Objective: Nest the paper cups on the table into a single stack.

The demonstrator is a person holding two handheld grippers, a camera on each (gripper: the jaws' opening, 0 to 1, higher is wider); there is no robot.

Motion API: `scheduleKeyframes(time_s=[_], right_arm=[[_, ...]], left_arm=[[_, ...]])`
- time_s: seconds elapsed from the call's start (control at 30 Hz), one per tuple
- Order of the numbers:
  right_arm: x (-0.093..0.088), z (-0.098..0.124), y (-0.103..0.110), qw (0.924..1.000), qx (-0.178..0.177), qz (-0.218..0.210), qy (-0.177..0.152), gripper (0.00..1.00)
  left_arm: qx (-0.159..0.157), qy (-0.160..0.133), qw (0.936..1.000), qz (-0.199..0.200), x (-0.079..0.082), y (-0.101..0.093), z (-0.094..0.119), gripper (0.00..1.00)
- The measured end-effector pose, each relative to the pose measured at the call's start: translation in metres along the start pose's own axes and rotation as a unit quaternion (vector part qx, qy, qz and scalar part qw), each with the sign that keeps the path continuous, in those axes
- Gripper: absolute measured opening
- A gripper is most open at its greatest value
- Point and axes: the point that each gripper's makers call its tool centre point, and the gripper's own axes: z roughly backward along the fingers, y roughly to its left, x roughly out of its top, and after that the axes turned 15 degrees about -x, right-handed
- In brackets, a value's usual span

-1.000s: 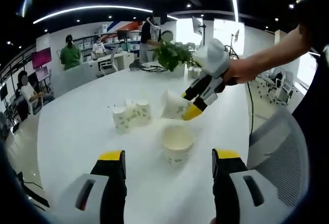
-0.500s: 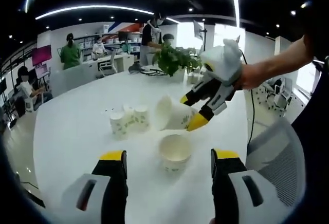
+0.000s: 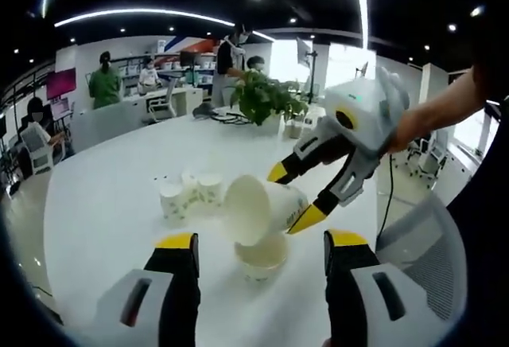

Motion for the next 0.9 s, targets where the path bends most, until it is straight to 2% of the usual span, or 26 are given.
scheduleKeyframes(time_s=[0.43,0.9], right_arm=[[0.022,0.0,0.019,0.9982,0.009,0.05,-0.032,0.35],[0.048,0.003,0.03,0.9935,0.005,0.09,-0.069,0.35]], left_arm=[[-0.017,-0.007,0.9997,0.016,0.004,-0.009,-0.008,0.55],[-0.038,-0.022,0.9978,0.05,0.008,-0.019,-0.007,0.42]])
